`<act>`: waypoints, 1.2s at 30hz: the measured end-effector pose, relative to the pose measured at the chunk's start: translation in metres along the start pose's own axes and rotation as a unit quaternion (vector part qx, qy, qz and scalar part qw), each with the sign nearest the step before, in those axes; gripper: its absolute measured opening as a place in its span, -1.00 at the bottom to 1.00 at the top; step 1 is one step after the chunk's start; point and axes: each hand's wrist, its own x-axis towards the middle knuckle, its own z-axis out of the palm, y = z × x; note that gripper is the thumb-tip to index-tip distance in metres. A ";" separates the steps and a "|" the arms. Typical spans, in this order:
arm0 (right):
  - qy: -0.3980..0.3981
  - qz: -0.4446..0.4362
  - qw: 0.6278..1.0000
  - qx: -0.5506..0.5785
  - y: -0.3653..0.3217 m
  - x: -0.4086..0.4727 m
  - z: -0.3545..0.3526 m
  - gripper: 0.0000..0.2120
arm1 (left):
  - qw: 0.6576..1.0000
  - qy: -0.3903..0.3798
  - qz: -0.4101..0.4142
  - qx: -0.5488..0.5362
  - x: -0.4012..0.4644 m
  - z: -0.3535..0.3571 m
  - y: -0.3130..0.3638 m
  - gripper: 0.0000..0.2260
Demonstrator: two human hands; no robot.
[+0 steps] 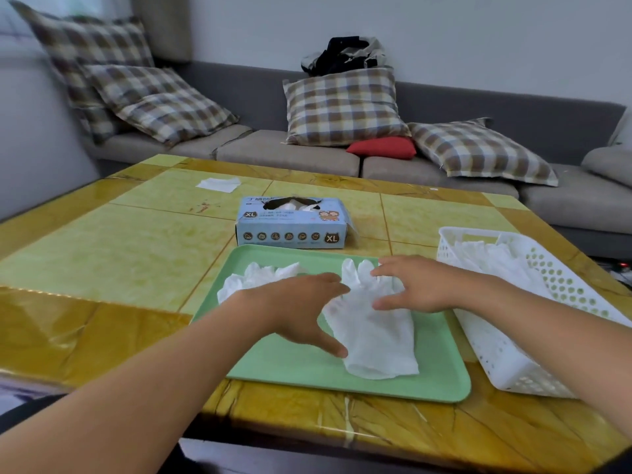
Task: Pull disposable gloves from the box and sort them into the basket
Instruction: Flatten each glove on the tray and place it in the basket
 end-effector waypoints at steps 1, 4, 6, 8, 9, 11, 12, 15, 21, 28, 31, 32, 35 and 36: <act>0.051 -0.017 0.998 0.022 -0.005 -0.002 -0.005 -0.41 | 0.999 0.043 0.009 -0.026 -0.005 -0.011 -0.006 -0.19; 0.137 -0.082 0.980 0.117 -0.039 -0.008 -0.012 -0.71 | 0.974 0.201 -0.037 -0.100 -0.025 -0.040 -0.043 -0.39; 0.130 -0.133 0.977 0.102 -0.074 -0.007 -0.011 -0.69 | 0.968 0.198 -0.098 -0.117 -0.040 -0.047 -0.072 -0.36; 0.134 -0.168 0.974 0.065 -0.111 0.008 -0.008 -0.61 | 0.980 0.076 -0.159 -0.094 -0.053 -0.045 -0.091 -0.23; 0.137 -0.173 0.974 0.054 -0.127 0.019 -0.005 -0.56 | 0.981 0.012 -0.179 -0.070 -0.056 -0.041 -0.094 -0.19; 0.125 -0.163 0.978 0.038 -0.151 0.042 0.002 -0.47 | 0.980 -0.047 -0.191 -0.041 -0.056 -0.033 -0.098 -0.12; 0.107 -0.149 0.983 0.022 -0.159 0.053 0.008 -0.42 | 0.979 -0.047 -0.194 -0.045 -0.056 -0.030 -0.101 -0.08; 0.060 -0.122 0.990 -0.034 -0.162 0.072 0.029 -0.43 | 0.977 -0.017 -0.200 -0.079 -0.056 -0.026 -0.112 0.05; 0.044 -0.145 0.947 0.283 -0.117 0.064 0.035 -0.82 | 0.989 -0.018 -0.132 -0.060 -0.049 -0.021 -0.108 -0.04; -0.071 0.030 0.735 0.673 -0.083 0.052 0.013 -0.68 | 0.977 0.047 -0.084 -0.190 -0.022 -0.012 -0.088 -0.10; -0.087 0.060 0.695 0.711 -0.081 0.053 0.019 -0.66 | 0.971 0.080 -0.095 -0.203 -0.012 -0.003 -0.090 -0.28; -0.091 0.068 0.688 0.717 -0.080 0.054 0.021 -0.66 | 0.972 0.088 -0.097 -0.197 -0.009 -0.003 -0.089 -0.39; -0.106 0.060 0.718 0.685 -0.075 0.053 0.019 -0.73 | 0.979 0.081 -0.103 -0.158 -0.010 -0.010 -0.092 -0.68; -0.108 0.050 0.742 0.660 -0.071 0.053 0.017 -0.74 | 0.977 0.076 -0.107 -0.166 -0.013 -0.013 -0.094 -0.76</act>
